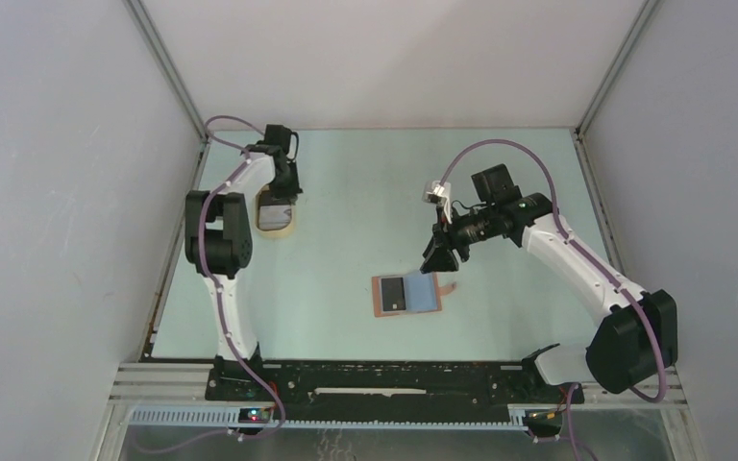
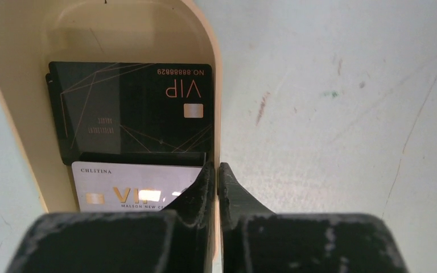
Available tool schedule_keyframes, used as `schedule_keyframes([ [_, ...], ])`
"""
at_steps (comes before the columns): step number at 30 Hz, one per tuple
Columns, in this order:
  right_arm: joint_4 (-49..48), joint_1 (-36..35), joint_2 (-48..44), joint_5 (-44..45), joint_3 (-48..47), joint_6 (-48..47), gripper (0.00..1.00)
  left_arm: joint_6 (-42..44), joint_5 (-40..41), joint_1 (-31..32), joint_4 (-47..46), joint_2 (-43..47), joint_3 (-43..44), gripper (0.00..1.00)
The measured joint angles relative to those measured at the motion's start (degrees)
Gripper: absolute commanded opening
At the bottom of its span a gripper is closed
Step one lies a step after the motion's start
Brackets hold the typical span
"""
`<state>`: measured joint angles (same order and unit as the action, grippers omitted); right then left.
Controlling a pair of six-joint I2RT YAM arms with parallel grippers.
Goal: Put the credit cards into the card holder
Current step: Move the storage box to the center of the board.
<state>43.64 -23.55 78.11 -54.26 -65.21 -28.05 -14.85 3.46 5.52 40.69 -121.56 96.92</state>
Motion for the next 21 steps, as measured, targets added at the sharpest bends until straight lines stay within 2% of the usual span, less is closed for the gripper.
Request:
schedule_keyframes([
  [8,1.16,1.29,-0.83,-1.57,0.0,-0.44,0.57,5.49,0.63,8.26,-3.1,7.23,-10.95,0.03],
  [15,1.97,2.86,-1.07,-3.06,0.0,-0.85,0.57,10.1,-2.86,16.55,-7.17,14.62,-21.79,0.06],
  [21,2.01,3.61,-1.07,-3.54,0.0,-1.18,0.57,11.72,-4.57,20.44,-12.11,20.15,-29.68,0.33],
])
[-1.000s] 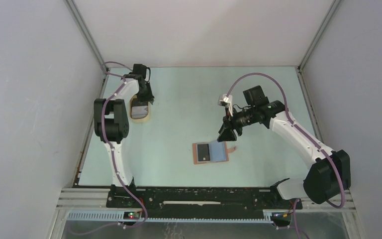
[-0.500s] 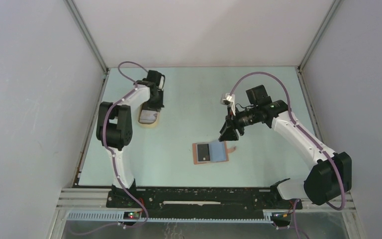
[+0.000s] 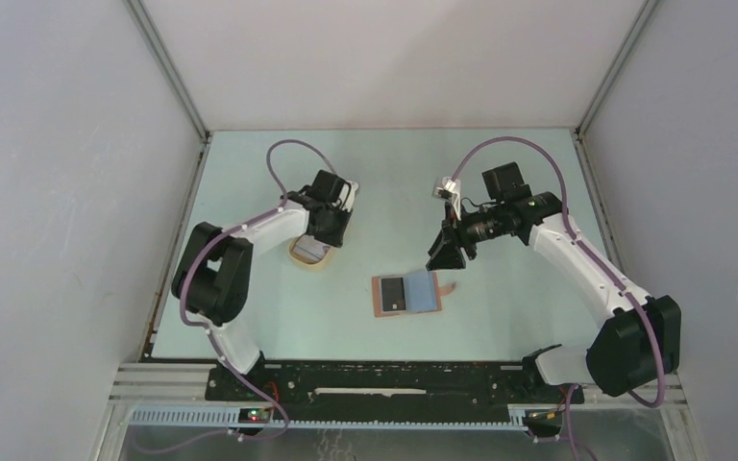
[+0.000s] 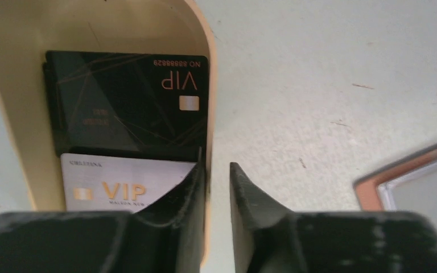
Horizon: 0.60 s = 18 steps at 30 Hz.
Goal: Put the credit cards into the card holder
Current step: Move the storage box to the center of the board.
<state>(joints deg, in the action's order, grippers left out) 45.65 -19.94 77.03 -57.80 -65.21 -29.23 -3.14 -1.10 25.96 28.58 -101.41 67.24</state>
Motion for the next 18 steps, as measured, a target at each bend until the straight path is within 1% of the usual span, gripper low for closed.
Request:
schedule_keyframes([
  [2,-0.02,0.0,0.09,-0.2,0.0,0.0,0.57,-0.37,-0.17,0.48,-1.22,1.68,-1.81,0.41],
  [5,-0.15,0.0,0.7,-0.46,0.0,0.04,0.57,-2.1,-0.13,0.79,-3.21,6.88,-5.42,0.49],
  [7,-0.76,-0.02,1.46,-0.57,0.0,0.44,0.57,-3.54,0.28,0.79,-5.42,13.25,-8.46,0.57],
  [9,-2.19,-0.11,2.47,-0.42,-0.02,1.27,0.58,-4.96,1.18,0.76,-9.05,21.27,-12.33,0.64],
  [11,-3.1,-0.85,3.87,0.31,-0.68,1.95,0.57,-6.45,2.01,0.7,-12.85,29.53,-16.9,0.74],
  [13,-3.26,-2.14,6.67,1.25,-3.67,2.62,0.58,-8.57,2.34,0.26,-18.08,38.36,-22.71,0.87],
  [15,-3.69,-4.13,10.25,1.79,-8.02,3.17,0.58,-10.75,2.1,-0.81,-22.8,45.05,-28.26,0.95],
  [18,-4.61,-7.98,17.27,1.99,-16.74,5.25,0.58,-14.38,1.55,-4.07,-26.93,50.16,-34.4,0.99],
])
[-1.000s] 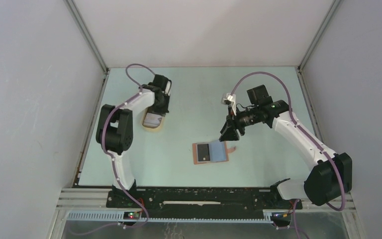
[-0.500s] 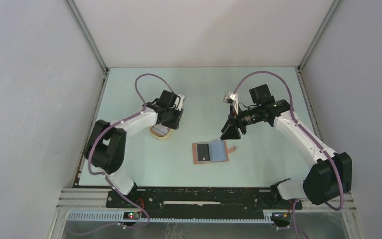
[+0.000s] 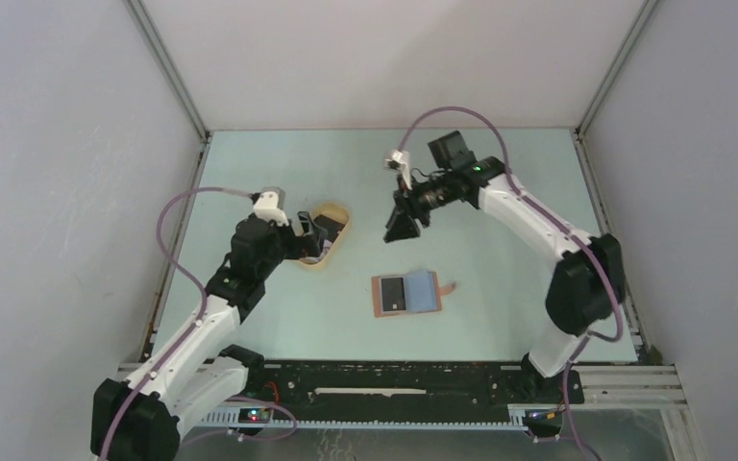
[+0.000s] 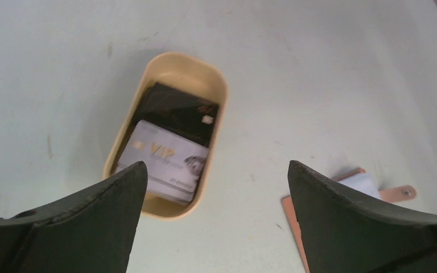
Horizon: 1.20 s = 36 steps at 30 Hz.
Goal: Put the credit cards into the card holder
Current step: Move the storage box to the center of the board, then pick up the credit card from the storage box.
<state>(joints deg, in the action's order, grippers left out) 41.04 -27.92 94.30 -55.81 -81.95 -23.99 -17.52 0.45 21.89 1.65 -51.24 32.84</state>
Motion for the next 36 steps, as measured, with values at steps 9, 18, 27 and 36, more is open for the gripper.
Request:
schedule_keyframes([
  [9,0.76,-9.18,26.67,5.62,-33.59,8.04,0.47,-10.16,-2.67,-9.03,-5.4,-1.07,-5.92,0.86],
  [18,3.04,-10.67,50.66,16.59,-61.66,16.76,0.66,-13.35,-2.78,-11.82,-7.04,-4.2,-6.08,0.88],
  [27,3.5,-10.43,54.38,23.61,-61.94,20.26,0.65,-16.02,0.63,-13.64,-5.31,-8.87,-6.08,0.82],
  [36,3.52,-10.93,54.45,23.21,-61.99,21.9,0.64,-16.83,-0.7,-15.3,-4.46,-16.61,-6.05,0.57],
])
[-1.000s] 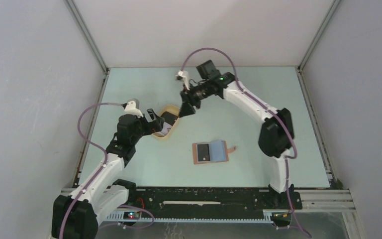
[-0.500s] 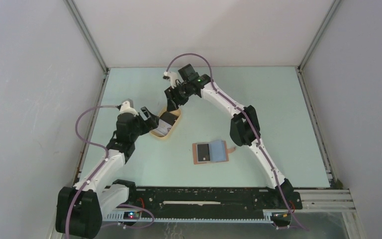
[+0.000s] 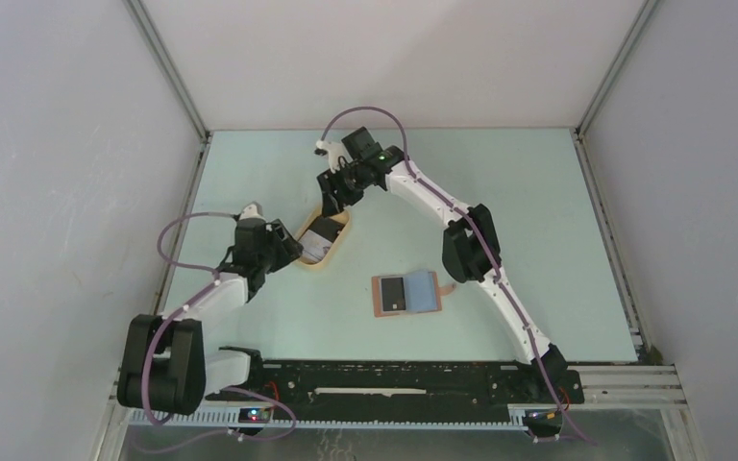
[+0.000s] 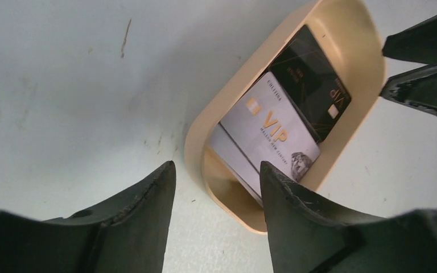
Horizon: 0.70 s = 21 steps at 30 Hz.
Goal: Put the credit cards into the card holder
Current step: Pick up the credit card from the storage box.
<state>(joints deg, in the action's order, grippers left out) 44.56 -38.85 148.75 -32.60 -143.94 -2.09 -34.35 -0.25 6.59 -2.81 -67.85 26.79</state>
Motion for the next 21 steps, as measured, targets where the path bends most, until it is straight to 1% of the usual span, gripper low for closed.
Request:
schedule_keyframes([
  [6,0.35,-0.42,0.59,-0.33,0.0,0.76,0.64,0.17,-3.02,-0.35,0.15,-4.57,0.13,0.4],
  [12,0.59,-0.46,0.7,-1.86,0.52,1.95,0.64,0.46,-4.76,-0.76,0.28,-6.97,1.4,0.24],
  [16,0.72,-0.52,0.61,-4.66,3.74,2.75,0.63,1.36,-6.45,-0.79,0.22,-8.41,2.67,0.19],
  [21,-0.44,-0.7,-0.81,-7.45,9.68,4.63,0.62,1.88,-8.15,-1.01,0.2,-9.6,3.52,0.19],
])
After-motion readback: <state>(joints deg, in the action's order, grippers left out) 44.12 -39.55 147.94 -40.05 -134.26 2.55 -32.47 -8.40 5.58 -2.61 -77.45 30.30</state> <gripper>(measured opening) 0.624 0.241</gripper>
